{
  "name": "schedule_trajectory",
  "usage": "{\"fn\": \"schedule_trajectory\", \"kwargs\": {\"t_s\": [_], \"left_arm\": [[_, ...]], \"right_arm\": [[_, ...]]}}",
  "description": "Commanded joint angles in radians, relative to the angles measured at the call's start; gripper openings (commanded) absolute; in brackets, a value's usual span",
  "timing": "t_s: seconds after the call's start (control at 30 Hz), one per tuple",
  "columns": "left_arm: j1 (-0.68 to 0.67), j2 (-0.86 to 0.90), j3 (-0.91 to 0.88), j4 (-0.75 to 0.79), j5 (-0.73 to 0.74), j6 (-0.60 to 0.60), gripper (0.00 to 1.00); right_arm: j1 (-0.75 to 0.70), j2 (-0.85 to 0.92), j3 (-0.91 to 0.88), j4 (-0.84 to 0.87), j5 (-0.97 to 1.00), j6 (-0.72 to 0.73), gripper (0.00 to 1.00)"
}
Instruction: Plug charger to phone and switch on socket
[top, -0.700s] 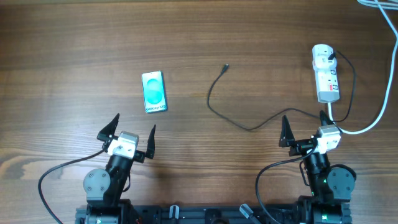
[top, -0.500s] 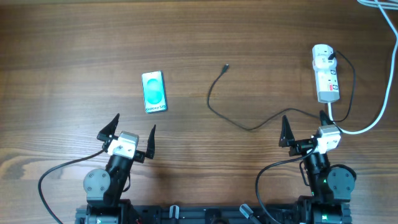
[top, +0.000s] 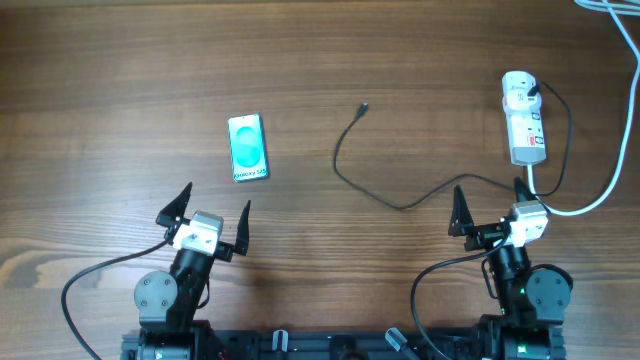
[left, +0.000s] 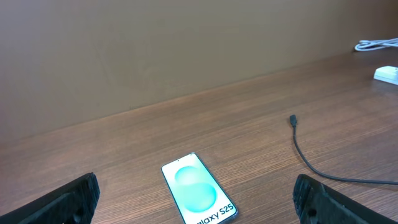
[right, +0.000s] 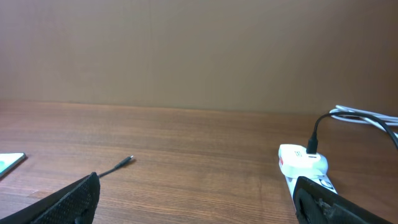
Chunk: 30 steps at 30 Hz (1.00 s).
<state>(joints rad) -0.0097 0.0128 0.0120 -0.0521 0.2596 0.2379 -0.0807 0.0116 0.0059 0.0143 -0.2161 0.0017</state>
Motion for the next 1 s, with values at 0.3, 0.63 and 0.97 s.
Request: {"fn": "schedule_trajectory", "kwargs": {"t_s": [0.3, 0.63, 0.97], "left_arm": [[0.007, -0.010, -0.006, 0.024, 0.011, -0.005, 1.00], [0.007, -0.010, -0.006, 0.186, 0.011, -0.005, 1.00], [0.007, -0.010, -0.003, 0.556, 0.013, -0.006, 1.00]], "right_arm": [[0.006, -0.004, -0.001, 0.004, -0.001, 0.001, 1.00], [0.006, -0.004, -0.001, 0.260, -0.018, -0.002, 1.00], [0.006, -0.004, 0.048, 0.505, -0.008, -0.027, 1.00]]}}
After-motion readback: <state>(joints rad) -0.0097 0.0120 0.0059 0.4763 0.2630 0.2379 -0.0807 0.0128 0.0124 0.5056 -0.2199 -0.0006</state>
